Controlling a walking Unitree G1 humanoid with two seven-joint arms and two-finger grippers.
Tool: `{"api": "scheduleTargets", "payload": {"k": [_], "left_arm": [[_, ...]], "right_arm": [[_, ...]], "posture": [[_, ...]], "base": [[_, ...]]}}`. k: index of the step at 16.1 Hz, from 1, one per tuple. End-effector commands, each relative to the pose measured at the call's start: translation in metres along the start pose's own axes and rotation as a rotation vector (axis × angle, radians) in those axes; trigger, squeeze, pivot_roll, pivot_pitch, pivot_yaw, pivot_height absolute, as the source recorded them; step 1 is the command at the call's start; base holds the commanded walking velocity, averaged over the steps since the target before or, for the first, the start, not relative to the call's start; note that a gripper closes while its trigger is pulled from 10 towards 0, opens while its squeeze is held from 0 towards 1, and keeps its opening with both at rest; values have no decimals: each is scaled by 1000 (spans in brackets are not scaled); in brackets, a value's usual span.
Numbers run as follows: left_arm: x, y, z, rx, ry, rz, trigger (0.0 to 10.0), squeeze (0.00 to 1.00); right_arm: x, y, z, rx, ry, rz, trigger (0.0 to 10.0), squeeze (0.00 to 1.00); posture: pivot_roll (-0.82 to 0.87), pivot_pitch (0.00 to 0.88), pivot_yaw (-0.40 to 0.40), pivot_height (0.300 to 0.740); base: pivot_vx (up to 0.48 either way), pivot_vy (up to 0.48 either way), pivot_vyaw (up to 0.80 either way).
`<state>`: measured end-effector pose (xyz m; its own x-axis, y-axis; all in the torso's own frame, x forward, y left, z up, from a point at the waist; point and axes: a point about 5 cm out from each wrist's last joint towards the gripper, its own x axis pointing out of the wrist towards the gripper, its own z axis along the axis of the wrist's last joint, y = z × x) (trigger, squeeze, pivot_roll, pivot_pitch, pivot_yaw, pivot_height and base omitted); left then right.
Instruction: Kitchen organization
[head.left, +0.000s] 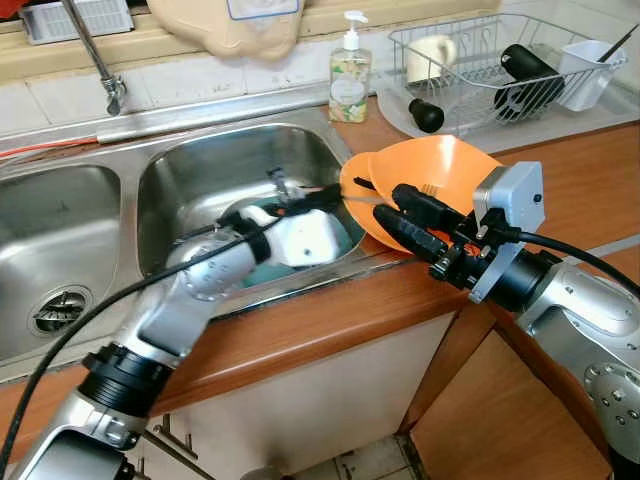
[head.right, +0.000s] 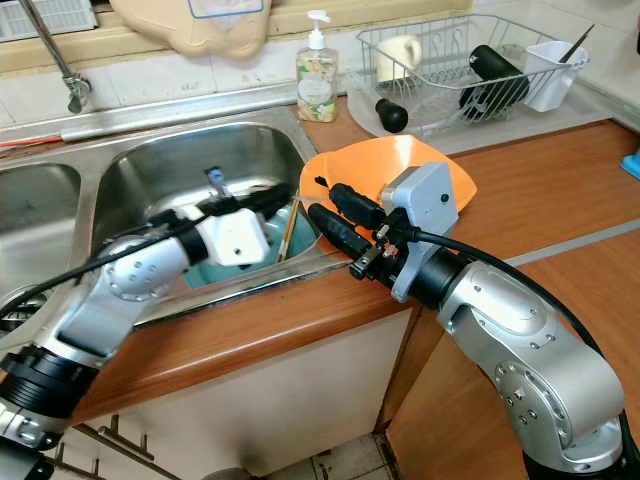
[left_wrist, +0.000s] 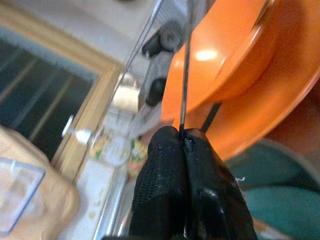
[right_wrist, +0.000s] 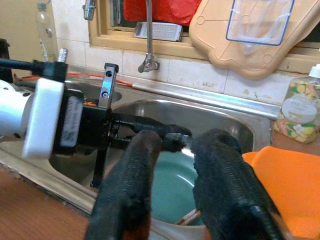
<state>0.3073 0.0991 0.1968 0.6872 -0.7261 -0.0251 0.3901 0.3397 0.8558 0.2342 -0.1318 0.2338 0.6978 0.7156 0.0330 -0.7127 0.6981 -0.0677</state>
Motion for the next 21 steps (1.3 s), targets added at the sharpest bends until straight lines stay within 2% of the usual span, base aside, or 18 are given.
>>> {"api": "scheduleTargets", "payload": {"k": [1, 2, 3, 5, 6, 8, 9, 10, 11, 12, 13, 14, 15, 19, 21], "left_arm": [[0, 9, -1, 26, 10, 27, 0, 0], [-3, 10, -7, 34, 38, 27, 0, 0], [-4, 10, -9, 37, 50, 26, 0, 0], [-11, 11, -29, 27, 168, 15, 0, 0], [-12, 12, -34, 22, 194, 13, 0, 0], [-18, 16, -55, 7, 323, 9, 0, 0], [-23, 17, -72, -14, 427, -13, 275, 0], [-25, 16, -81, -23, 482, -38, 3529, 0], [-26, 14, -89, -41, 529, -62, 8667, 0], [-26, 9, -97, -55, 570, -100, 10000, 0], [-26, 1, -108, -100, 620, -141, 10000, 0], [-24, -4, -113, -141, 642, -156, 10000, 192], [-23, -6, -114, -157, 647, -161, 10000, 1000], [-24, -13, -120, -205, 673, -182, 10000, 1000], [-23, -11, -118, -264, 636, -123, 10000, 1000]], "right_arm": [[1, 1, 6, -24, -22, -1, 10000, 1000], [1, 0, 7, -25, -26, -6, 10000, 0], [0, 0, 7, -25, -27, -7, 10000, 0], [-1, 0, 6, -38, -4, -3, 10000, 0], [-1, 0, 5, -42, 4, -1, 10000, 0], [-2, 3, 1, -62, 37, 16, 10000, 0], [-2, 5, -2, -73, 59, 31, 10000, 0], [-2, 6, -3, -73, 74, 39, 10000, 0], [-2, 7, -6, -79, 95, 43, 10000, 0], [-1, 7, -12, -93, 134, 32, 10000, 0], [2, 5, -20, -113, 181, -7, 10000, 0], [5, 4, -22, -117, 191, -34, 10000, 0], [6, 4, -23, -119, 189, -35, 10000, 0], [8, 7, -23, -125, 180, -56, 10000, 0], [10, 3, -22, -131, 167, -104, 10000, 0]], "posture": [[-43, 0, 74, 740], [-42, 0, 74, 740], [-42, 0, 74, 740], [-47, 0, 76, 740], [-47, 0, 76, 740], [-49, 0, 80, 740], [-50, 0, 82, 740], [-51, 0, 81, 740], [-51, 0, 81, 740], [-51, 0, 81, 740], [-57, 0, 80, 740], [-62, 0, 78, 740], [-64, 0, 78, 740], [-63, 0, 81, 740], [-62, 0, 79, 740]], "base": [[0, 0, 0], [0, 0, 0], [0, 0, 0], [0, 0, 0], [0, 0, 0], [0, 0, 0], [0, 0, 0], [0, 0, 0], [0, 0, 0], [0, 0, 0], [0, 0, 0], [0, 0, 0], [0, 0, 0], [0, 0, 0], [0, 0, 0]]}}
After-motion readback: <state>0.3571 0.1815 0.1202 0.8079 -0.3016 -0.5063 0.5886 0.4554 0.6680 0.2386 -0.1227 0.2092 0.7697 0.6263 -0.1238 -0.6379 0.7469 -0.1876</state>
